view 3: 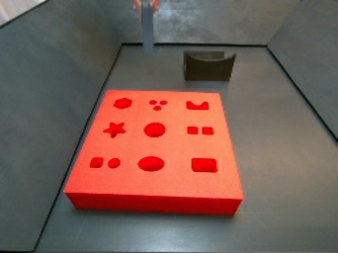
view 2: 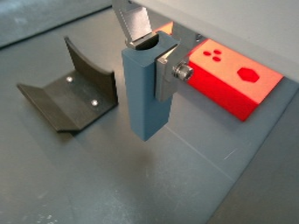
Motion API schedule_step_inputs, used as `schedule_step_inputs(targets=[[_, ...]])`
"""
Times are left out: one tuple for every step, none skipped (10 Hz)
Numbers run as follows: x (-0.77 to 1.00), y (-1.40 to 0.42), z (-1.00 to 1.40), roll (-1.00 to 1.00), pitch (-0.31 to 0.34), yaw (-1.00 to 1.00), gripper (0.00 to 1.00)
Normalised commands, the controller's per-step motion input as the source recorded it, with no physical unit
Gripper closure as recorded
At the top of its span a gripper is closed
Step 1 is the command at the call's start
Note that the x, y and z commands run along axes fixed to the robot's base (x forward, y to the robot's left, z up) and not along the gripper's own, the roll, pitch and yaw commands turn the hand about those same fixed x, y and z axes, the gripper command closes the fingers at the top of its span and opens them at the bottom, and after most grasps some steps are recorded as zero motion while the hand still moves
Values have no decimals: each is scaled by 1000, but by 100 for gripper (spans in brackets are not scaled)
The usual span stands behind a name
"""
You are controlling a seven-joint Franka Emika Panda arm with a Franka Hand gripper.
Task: Pick up the arch object. Move up. Rotate the arch object. Move to above the board. Insert the arch object.
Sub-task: Rotate the arch object.
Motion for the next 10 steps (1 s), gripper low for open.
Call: schedule_step_inputs(targets=[[24,6,-1000,42,-44,28,100],[24,7,-1000,48,-45,26,100],[28,9,-996,61,-47,21,100],[26,9,-850,69,-44,19,100],[25,9,-661,80,-43,14,100],[24,9,-570,85,-39,12,100],[27,10,-386,94,-35,9,100],[32,12,-208,103,-26,5,100],[15,12,-198,102,-11,6,100],[15,12,-198,102,-11,6,100]])
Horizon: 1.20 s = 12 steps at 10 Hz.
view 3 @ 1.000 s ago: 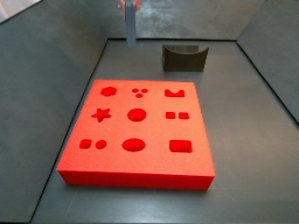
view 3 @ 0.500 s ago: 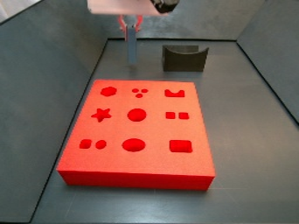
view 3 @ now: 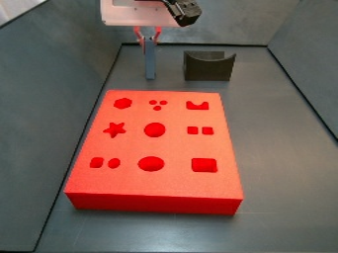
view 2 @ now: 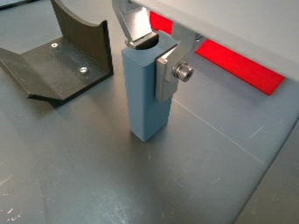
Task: Pick up the arch object. Move up. Rotate the arch object. Move to above the board. Insert the arch object.
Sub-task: Rotate the arch object.
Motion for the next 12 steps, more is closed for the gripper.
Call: schedule_step_inputs(targets=[[10,12,-203,102,-8,6,100],[0,0,0,102,-9,6,0],[0,0,1000,102,-12,6,0],[-14,-3,1000,99,2,6,0],[-33,-9,996,89,24,9,0],[-27,-11,850,78,31,15,0],[-19,-14,621,60,42,22,0],[-12,-14,442,47,44,29,0],[-8,-15,257,34,48,34,0],[0,0,0,3,8,-1000,0],[18,12,-101,2,7,-1000,0],[25,25,-81,1,5,-1000,0]])
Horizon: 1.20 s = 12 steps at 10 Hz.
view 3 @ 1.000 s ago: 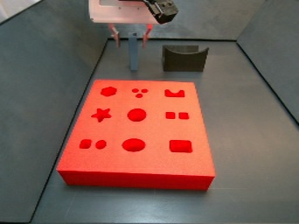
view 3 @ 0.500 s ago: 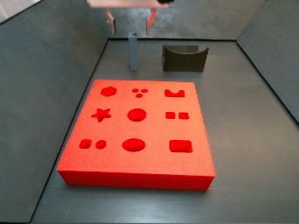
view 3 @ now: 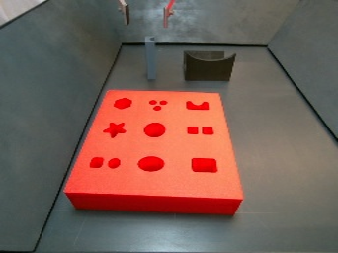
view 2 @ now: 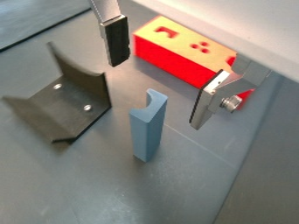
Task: Pick up the arch object. Move up. Rotate the arch object. Move to above the board. Insert the arch object.
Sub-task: Rotate the arch object.
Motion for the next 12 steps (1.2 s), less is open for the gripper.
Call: schedule_step_inputs(targets=[[32,20,-60,1,4,-1000,0],[34,20,-53,2,3,-1000,0],[35,20,-50,2,3,-1000,0],[36,20,-47,2,3,-1000,0],[37,20,-45,2,3,-1000,0],[37,19,-44,2,3,-1000,0],[38,19,-42,2,3,-1000,0],[38,19,-41,2,3,-1000,0],[38,19,-41,3,3,-1000,0],[39,19,-40,3,3,-1000,0],[39,19,-40,3,4,-1000,0],[39,19,-40,3,4,-1000,0]])
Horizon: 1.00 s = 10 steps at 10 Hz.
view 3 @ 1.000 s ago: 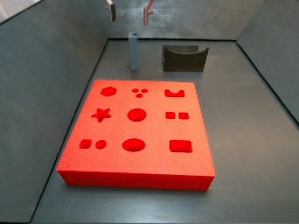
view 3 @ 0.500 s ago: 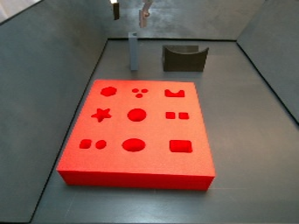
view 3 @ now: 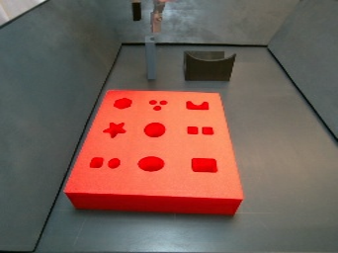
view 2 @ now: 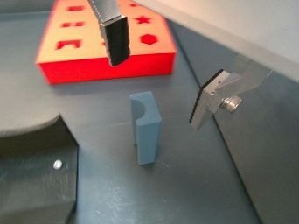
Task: Pick up the arch object. Move up. Rotate the arch object. Move to above the board. Insert the arch object.
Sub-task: Rotate the arch object.
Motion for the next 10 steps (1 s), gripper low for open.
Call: schedule_step_inputs(targets=[[39,19,-40,4,4,-1000,0],[39,19,-40,4,5,-1000,0],[39,19,-40,4,5,-1000,0],[39,19,-40,5,7,-1000,0],[39,19,-40,6,8,-1000,0],[39,18,-40,7,10,-987,0],[39,18,-40,7,10,-668,0],[39,18,-40,7,10,-449,0],[39,18,-40,7,10,-339,0],[0,0,-1000,7,10,-192,0]])
